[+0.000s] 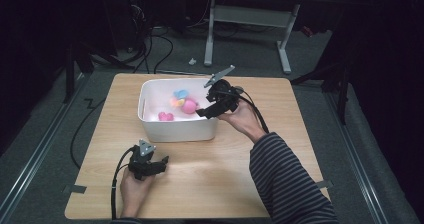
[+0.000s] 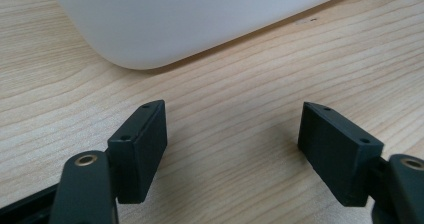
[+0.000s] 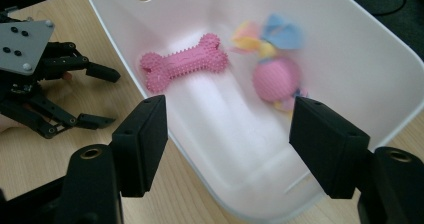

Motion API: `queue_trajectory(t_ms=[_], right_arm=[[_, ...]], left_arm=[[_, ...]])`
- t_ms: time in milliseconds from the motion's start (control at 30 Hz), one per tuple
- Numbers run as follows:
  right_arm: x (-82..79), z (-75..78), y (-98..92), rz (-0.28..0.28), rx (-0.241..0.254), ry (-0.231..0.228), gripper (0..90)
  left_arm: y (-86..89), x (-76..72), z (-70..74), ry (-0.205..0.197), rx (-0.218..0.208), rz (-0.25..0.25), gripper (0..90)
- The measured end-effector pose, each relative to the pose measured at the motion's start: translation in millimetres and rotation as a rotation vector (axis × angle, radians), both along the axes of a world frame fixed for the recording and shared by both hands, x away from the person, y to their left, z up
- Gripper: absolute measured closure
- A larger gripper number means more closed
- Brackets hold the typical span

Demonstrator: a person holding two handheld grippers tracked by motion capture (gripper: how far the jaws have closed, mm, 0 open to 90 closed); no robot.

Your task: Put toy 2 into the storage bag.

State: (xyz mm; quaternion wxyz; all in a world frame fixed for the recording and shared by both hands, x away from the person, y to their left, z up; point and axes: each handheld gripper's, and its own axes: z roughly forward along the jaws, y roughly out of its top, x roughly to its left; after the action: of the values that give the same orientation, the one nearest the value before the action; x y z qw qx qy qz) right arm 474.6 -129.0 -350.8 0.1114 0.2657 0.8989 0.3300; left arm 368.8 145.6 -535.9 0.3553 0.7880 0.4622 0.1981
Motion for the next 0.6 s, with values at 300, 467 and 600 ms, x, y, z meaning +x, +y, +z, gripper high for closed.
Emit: queue_trajectory(t_ms=[300, 467, 600], right_arm=[[-16.8, 5.7, -43.9, -0.101, 0.077, -0.054, 34.6], [-25.8, 6.6, -67.1, -0.157, 0.108, -0.079, 35.3], [-34.6, 3.7, -84.0, -0.189, 0.126, -0.091, 35.5]], left_arm=[[0.0, -0.1, 0.2, 0.002, 0.003, -0.001, 27.9], [-0.1, -0.1, 0.1, 0.001, 0.003, -0.001, 27.9], [-0.1, -0.1, 0.1, 0.001, 0.003, -0.001, 27.9]])
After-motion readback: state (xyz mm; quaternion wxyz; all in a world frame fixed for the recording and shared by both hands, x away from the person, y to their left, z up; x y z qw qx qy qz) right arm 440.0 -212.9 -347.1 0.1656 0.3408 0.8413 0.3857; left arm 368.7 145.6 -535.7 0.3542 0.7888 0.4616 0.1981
